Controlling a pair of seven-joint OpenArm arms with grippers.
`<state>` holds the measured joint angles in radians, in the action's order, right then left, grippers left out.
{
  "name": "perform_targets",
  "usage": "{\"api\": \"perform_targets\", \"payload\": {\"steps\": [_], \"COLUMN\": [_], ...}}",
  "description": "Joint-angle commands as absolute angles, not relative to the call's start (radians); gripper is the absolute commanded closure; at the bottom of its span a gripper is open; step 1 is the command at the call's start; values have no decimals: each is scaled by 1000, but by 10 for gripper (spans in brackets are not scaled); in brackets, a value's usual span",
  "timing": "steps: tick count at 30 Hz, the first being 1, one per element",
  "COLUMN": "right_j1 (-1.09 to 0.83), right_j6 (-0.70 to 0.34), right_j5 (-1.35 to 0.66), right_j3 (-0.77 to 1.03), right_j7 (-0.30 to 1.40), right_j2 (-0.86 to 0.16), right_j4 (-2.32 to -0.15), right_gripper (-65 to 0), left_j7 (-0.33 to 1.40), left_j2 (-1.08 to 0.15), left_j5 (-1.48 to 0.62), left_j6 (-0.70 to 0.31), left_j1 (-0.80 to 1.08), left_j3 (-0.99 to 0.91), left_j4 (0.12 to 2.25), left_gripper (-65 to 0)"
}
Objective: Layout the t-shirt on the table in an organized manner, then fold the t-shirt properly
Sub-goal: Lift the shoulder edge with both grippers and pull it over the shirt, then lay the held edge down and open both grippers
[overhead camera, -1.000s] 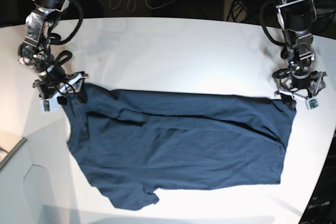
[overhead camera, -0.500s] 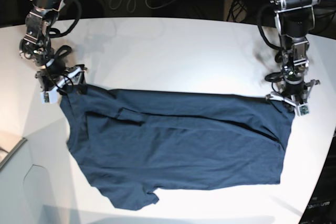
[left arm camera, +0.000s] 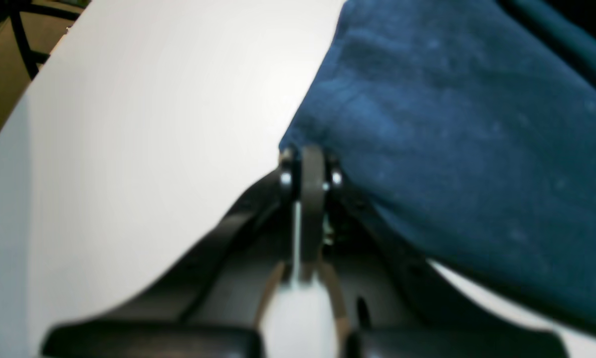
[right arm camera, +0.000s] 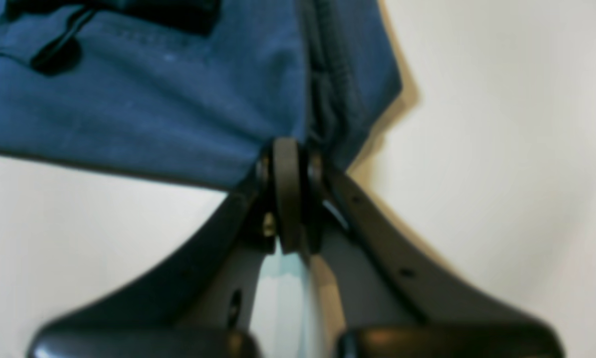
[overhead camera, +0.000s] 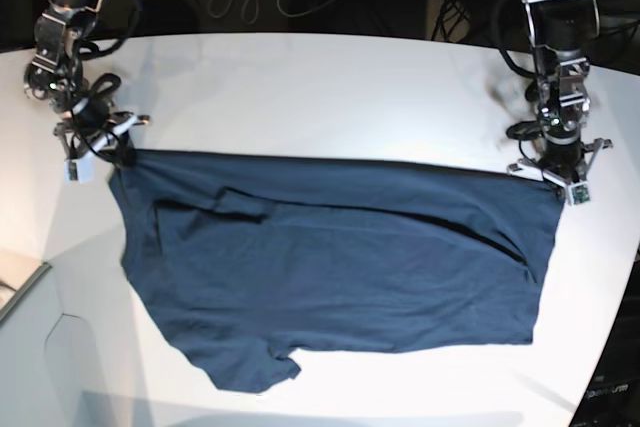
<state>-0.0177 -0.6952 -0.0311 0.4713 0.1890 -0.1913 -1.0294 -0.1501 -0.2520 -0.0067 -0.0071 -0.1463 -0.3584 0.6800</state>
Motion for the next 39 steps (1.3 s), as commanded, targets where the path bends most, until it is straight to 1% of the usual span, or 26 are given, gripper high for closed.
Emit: {"api": "perform_targets", "payload": {"steps": [1,9,12,15,21,28,33,37,39], "right_j1": [-38,-185,-240,-269,-206,-107,-117,-166,-200], "right_j6": [-698,-698,-698,-698,-698,-698,-698,-698,-698], "right_j5": [-4,-5,-5,-5,-5,-5,-5,-4,-4], "right_j3": [476,478,478,496,522,524,613,679,688], "right_j7": [226,237,237,237,254,470,486,484,484], "right_j2": [-205,-199,-197,-197,-177,-168,-114,-87,-79], "right_j4": [-1052,-1299,-1389,-1471,-1575,-1678,-1712,-1705,-1705], "right_gripper": [0,0,0,0,0,0,0,0,0], "left_j7": [-142,-134,-133,-114,21,102,107,99,87], "left_j2": [-265,-255,-242,-237,-240,-240,-236,-231,-209], "left_j5": [-8,-10,-81,-173,-278,-283,-285,-285,-285], "left_j6": [1,2,2,2,2,2,2,2,2], "left_j1": [-125,84,163,217,200,147,162,236,266], "left_j3": [-363,-363,-366,-407,-446,-446,-446,-447,-447], "left_j4": [714,1004,1115,1205,1343,1475,1503,1491,1491], "left_gripper": [0,0,0,-1,-1,-1,-1,-1,-1]}}
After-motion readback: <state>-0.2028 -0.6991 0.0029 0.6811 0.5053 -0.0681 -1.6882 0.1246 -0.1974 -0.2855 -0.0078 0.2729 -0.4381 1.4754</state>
